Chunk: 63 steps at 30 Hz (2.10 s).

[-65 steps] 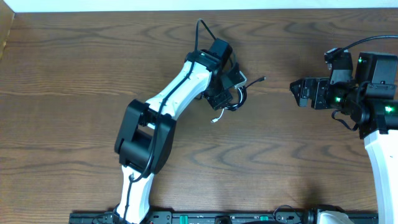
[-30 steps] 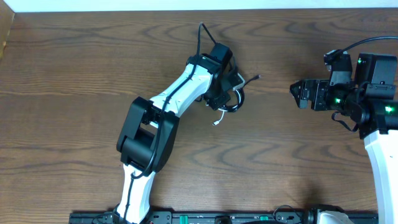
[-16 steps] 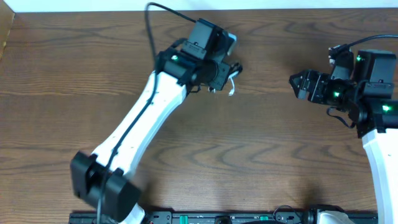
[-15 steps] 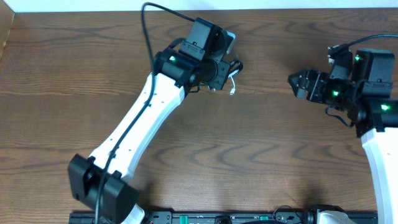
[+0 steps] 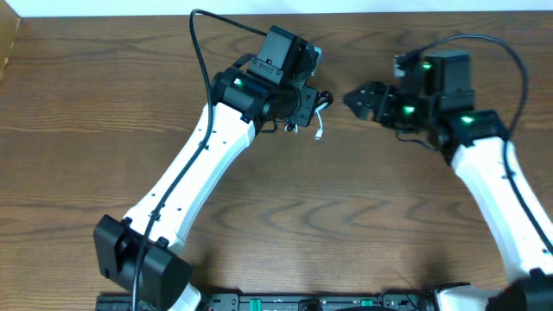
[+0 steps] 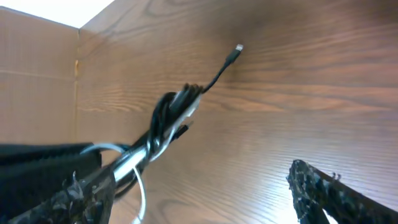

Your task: Untangle cables

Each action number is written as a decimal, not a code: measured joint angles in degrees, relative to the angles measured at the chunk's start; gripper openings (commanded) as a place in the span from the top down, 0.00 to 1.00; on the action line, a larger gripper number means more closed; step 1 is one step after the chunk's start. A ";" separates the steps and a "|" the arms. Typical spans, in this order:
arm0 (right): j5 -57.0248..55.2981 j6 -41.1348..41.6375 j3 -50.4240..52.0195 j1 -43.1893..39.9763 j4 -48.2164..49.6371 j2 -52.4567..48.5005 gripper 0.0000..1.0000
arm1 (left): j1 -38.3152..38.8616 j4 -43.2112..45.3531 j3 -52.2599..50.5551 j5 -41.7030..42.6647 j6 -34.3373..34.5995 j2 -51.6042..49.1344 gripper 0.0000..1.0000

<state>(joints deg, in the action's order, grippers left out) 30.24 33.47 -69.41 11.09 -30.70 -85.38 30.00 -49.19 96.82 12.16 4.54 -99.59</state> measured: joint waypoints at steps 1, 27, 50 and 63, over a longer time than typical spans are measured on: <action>0.11 1.29 0.00 0.74 1.27 -1.01 0.16 | 0.00 0.02 0.00 0.00 0.00 0.00 0.92; 7.72 18.40 -0.11 5.40 14.08 -20.28 0.64 | 0.02 3.23 -0.02 0.55 0.17 -0.02 0.93; 19.10 -8.22 -0.20 3.08 18.56 -21.07 0.16 | -6.67 4.24 -0.02 7.91 7.56 6.47 0.92; 34.84 -29.11 -0.20 -6.21 21.86 -18.82 0.11 | -14.99 -6.10 -0.02 23.52 7.48 6.49 0.92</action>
<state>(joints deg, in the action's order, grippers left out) 65.08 4.36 -69.60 4.89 -8.84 -104.20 15.00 -55.29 96.79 35.68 12.01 -93.10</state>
